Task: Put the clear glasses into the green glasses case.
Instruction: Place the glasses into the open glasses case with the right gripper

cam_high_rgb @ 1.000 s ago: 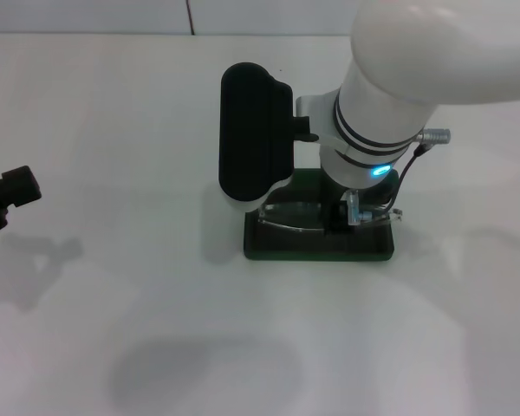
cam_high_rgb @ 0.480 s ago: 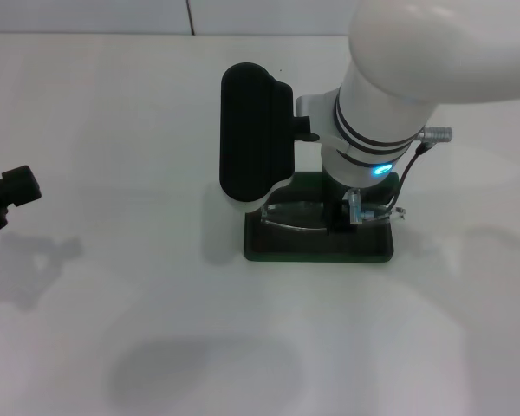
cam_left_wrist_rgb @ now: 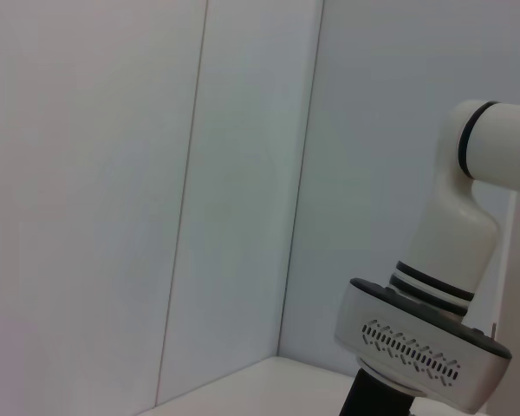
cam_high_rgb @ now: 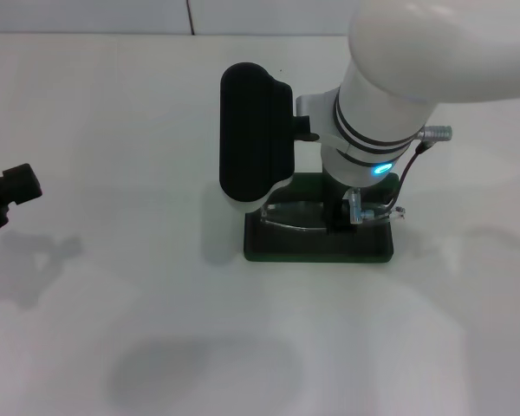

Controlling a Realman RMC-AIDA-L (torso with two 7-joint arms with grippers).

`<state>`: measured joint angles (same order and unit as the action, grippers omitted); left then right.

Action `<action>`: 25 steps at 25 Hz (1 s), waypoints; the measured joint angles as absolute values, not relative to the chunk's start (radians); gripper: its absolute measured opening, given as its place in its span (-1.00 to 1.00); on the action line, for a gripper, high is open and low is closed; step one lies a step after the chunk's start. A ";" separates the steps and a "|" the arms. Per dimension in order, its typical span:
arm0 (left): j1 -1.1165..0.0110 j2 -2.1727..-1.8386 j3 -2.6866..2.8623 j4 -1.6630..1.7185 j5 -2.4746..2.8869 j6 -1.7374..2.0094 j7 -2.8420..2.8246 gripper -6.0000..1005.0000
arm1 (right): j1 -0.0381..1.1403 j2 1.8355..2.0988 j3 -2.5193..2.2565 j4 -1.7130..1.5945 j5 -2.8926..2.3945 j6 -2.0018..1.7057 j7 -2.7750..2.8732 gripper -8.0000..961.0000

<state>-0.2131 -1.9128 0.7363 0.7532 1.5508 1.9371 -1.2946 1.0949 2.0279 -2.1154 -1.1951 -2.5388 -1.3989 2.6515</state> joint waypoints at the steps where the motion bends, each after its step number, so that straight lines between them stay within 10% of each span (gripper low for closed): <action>1: -0.213 -1.913 0.736 0.753 1.551 1.937 -1.295 -0.91 | 1.095 2.028 -2.116 -1.195 -2.539 -1.399 2.650 -0.76; 25: -0.213 -1.918 0.735 0.748 1.551 1.938 -1.295 -0.91 | 1.087 2.028 -2.126 -1.199 -2.546 -1.414 2.669 -0.67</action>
<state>-0.2132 -1.9177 0.7346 0.7484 1.5508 1.9383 -1.2947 1.0872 2.0279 -2.1261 -1.1986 -2.5457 -1.4142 2.6689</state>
